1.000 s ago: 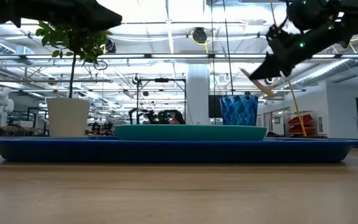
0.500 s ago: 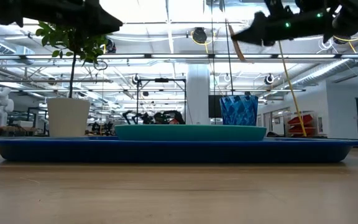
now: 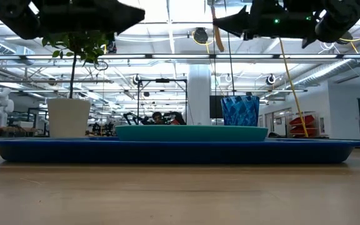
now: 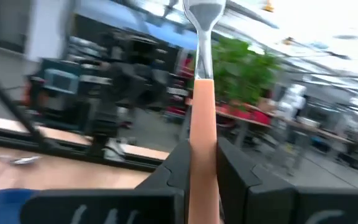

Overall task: Pick and place plate/cup/fork/spoon on tray
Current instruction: Put the yellow fork to the left of the blue plate on the blue serving tray

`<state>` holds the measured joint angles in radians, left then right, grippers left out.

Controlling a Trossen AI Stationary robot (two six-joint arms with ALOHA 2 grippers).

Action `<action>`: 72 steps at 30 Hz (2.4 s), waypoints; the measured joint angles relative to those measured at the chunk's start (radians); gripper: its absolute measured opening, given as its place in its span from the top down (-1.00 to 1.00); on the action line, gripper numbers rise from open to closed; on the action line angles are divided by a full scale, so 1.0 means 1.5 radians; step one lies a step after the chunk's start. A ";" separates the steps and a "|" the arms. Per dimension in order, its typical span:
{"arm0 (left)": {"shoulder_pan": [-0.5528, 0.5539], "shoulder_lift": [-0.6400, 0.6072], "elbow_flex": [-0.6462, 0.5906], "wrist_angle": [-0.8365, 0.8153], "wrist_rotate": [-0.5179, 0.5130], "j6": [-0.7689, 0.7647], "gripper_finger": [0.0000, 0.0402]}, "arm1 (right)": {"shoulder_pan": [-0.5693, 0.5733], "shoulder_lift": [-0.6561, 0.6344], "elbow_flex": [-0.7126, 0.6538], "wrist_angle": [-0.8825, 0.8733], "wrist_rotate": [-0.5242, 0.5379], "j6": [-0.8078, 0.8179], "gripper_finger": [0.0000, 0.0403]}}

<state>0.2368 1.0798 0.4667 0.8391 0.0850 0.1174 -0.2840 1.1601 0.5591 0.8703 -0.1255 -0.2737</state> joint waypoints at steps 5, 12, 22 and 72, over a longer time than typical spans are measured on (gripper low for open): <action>0.031 0.024 0.040 -0.085 0.043 -0.063 0.44 | 0.016 0.008 0.016 0.001 -0.071 0.002 0.84; 0.024 0.109 0.124 -0.203 0.077 -0.044 0.44 | 0.048 0.006 0.016 0.003 -0.117 -0.001 0.84; -0.010 0.279 0.242 -0.140 0.148 -0.043 0.44 | 0.078 0.031 0.016 0.000 -0.130 -0.029 0.84; -0.107 0.336 0.307 -0.045 -0.266 -0.062 0.44 | 0.151 0.080 0.015 -0.002 0.526 -0.330 0.84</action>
<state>0.0765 1.5837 0.9268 0.7709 -0.3145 0.0248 -0.0567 1.2794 0.5816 0.8680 0.6634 -0.7691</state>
